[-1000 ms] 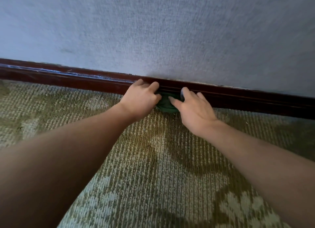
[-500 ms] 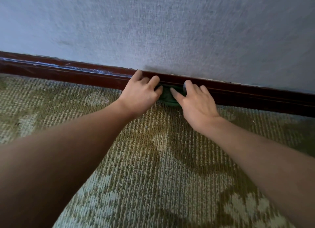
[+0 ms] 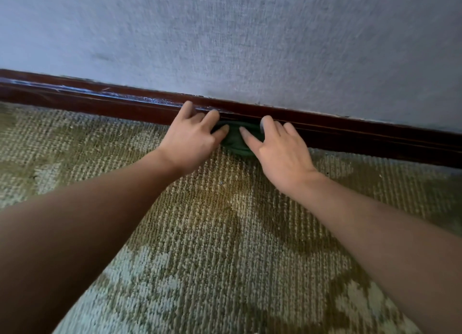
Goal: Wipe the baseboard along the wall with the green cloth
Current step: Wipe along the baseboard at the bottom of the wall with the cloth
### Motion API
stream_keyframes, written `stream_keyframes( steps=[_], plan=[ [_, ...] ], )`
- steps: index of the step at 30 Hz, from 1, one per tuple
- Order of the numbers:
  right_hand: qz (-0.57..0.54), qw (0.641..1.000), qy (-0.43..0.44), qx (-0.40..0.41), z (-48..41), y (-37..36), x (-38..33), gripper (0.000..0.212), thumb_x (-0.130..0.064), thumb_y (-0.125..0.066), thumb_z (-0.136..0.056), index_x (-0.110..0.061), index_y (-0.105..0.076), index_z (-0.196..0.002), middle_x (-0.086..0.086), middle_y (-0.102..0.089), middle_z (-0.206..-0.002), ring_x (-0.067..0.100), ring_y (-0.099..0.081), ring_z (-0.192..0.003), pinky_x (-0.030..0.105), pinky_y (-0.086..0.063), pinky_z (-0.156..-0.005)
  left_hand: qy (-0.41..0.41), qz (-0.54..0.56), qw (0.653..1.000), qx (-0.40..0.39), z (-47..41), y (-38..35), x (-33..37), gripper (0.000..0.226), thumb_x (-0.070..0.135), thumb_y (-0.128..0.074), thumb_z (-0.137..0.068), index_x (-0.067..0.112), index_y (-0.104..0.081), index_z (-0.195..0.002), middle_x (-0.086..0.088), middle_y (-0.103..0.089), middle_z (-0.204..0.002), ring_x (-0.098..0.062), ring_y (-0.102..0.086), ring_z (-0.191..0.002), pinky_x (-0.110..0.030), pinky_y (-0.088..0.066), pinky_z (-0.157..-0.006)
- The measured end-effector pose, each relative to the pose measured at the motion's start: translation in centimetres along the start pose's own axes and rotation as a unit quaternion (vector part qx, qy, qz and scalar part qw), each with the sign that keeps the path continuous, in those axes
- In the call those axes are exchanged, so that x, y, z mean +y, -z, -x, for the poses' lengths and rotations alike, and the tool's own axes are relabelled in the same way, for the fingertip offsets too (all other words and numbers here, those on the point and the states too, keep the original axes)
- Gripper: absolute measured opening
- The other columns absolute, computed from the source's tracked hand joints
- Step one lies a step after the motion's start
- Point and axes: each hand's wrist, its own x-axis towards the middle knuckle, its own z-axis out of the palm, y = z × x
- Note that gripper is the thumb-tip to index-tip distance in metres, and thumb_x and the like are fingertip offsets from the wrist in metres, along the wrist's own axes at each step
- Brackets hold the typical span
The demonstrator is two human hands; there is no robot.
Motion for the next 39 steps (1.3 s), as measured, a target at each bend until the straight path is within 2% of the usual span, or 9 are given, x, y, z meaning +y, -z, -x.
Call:
stream_keyframes(
  steps=[7, 16, 20, 23, 28, 33, 35, 37, 39],
  plan=[
    [0.008, 0.999, -0.011, 0.038, -1.7, 1.9, -0.1, 0.068, -0.001, -0.045, -0.089, -0.019, -0.013, -0.146, 0.015, -0.03, -0.124, 0.029, -0.036, -0.111, 0.034, -0.028, -0.089, 0.037, -0.009, 0.999, 0.03, -0.4, 1.3, -2.0, 0.026, 0.005, -0.078, -0.065, 0.006, -0.072, -0.091, -0.015, -0.057, -0.067, -0.023, -0.057, -0.05, -0.032, -0.043, -0.064],
    [-0.091, 0.994, -0.054, -0.019, -2.1, 1.6, -0.9, 0.07, 0.001, -0.042, -0.088, -0.027, -0.013, -0.146, 0.013, -0.028, -0.126, 0.028, -0.04, -0.105, 0.033, -0.029, -0.088, 0.063, 0.024, 0.998, -0.014, -0.5, 1.0, -1.9, 0.024, 0.0, -0.077, -0.065, 0.005, -0.074, -0.088, -0.018, -0.059, -0.072, -0.027, -0.06, -0.053, -0.038, -0.044, -0.068],
    [-0.107, 0.992, -0.059, -0.026, -2.0, 1.6, -0.8, 0.071, 0.001, -0.043, -0.088, -0.028, -0.014, -0.146, 0.012, -0.028, -0.124, 0.027, -0.04, -0.1, 0.033, -0.03, -0.085, 0.056, 0.037, 0.998, -0.017, -0.6, 1.3, -2.0, 0.02, -0.002, -0.074, -0.066, 0.003, -0.074, -0.086, -0.018, -0.059, -0.071, -0.027, -0.059, -0.053, -0.037, -0.043, -0.068],
    [-0.076, 0.996, -0.037, -0.018, -1.8, 1.4, -0.8, 0.068, -0.002, -0.044, -0.089, -0.027, -0.014, -0.146, 0.012, -0.028, -0.122, 0.026, -0.038, -0.101, 0.031, -0.028, -0.082, 0.024, -0.004, 1.0, -0.018, -0.3, 1.1, -1.7, 0.018, 0.0, -0.074, -0.065, 0.005, -0.074, -0.082, -0.012, -0.059, -0.07, -0.023, -0.059, -0.052, -0.032, -0.043, -0.069],
    [-0.049, 0.997, -0.055, -0.006, -1.7, 0.8, -1.1, 0.067, -0.005, -0.047, -0.09, -0.026, -0.016, -0.146, 0.012, -0.029, -0.119, 0.026, -0.035, -0.096, 0.028, -0.015, -0.07, -0.004, -0.036, 0.999, -0.011, -0.1, 0.3, -1.6, 0.017, 0.002, -0.069, -0.07, 0.005, -0.073, -0.086, -0.009, -0.059, -0.072, -0.023, -0.059, -0.056, -0.034, -0.045, -0.077],
    [-0.058, 0.997, -0.049, -0.014, -2.0, -0.1, -1.3, 0.068, -0.002, -0.043, -0.09, -0.025, -0.013, -0.146, 0.013, -0.027, -0.12, 0.027, -0.035, -0.097, 0.031, -0.024, -0.076, 0.008, -0.043, 0.999, 0.012, 0.1, -0.6, -1.6, 0.023, 0.0, -0.058, -0.072, 0.003, -0.072, -0.09, -0.01, -0.058, -0.069, -0.023, -0.058, -0.054, -0.037, -0.047, -0.073],
    [-0.055, 0.997, -0.043, -0.028, -2.2, -0.4, -1.6, 0.065, -0.003, -0.042, -0.09, -0.024, -0.015, -0.146, 0.014, -0.028, -0.122, 0.028, -0.038, -0.101, 0.033, -0.028, -0.084, 0.007, -0.044, 0.999, -0.028, 0.1, -1.1, -1.5, 0.028, 0.003, -0.056, -0.079, 0.007, -0.069, -0.104, -0.011, -0.059, -0.081, -0.025, -0.061, -0.065, -0.042, -0.043, -0.083],
    [-0.053, 0.996, -0.051, -0.05, -2.6, -0.7, -2.4, 0.06, -0.005, -0.041, -0.092, -0.024, -0.019, -0.145, 0.014, -0.03, -0.123, 0.028, -0.039, -0.104, 0.033, -0.029, -0.088, 0.048, -0.037, 0.99, -0.125, 0.3, -1.9, -1.1, 0.033, 0.01, -0.049, -0.089, 0.015, -0.06, -0.12, -0.008, -0.056, -0.1, -0.027, -0.06, -0.084, -0.045, -0.03, -0.096],
    [-0.056, 0.995, -0.061, -0.059, -2.8, -0.9, -3.1, 0.057, -0.006, -0.04, -0.093, -0.021, -0.022, -0.145, 0.014, -0.031, -0.123, 0.028, -0.04, -0.105, 0.033, -0.03, -0.088, 0.081, -0.033, 0.986, -0.14, 0.6, -2.3, -0.8, 0.035, 0.012, -0.046, -0.09, 0.015, -0.057, -0.123, -0.007, -0.054, -0.105, -0.028, -0.059, -0.088, -0.044, -0.026, -0.1]
  ],
)
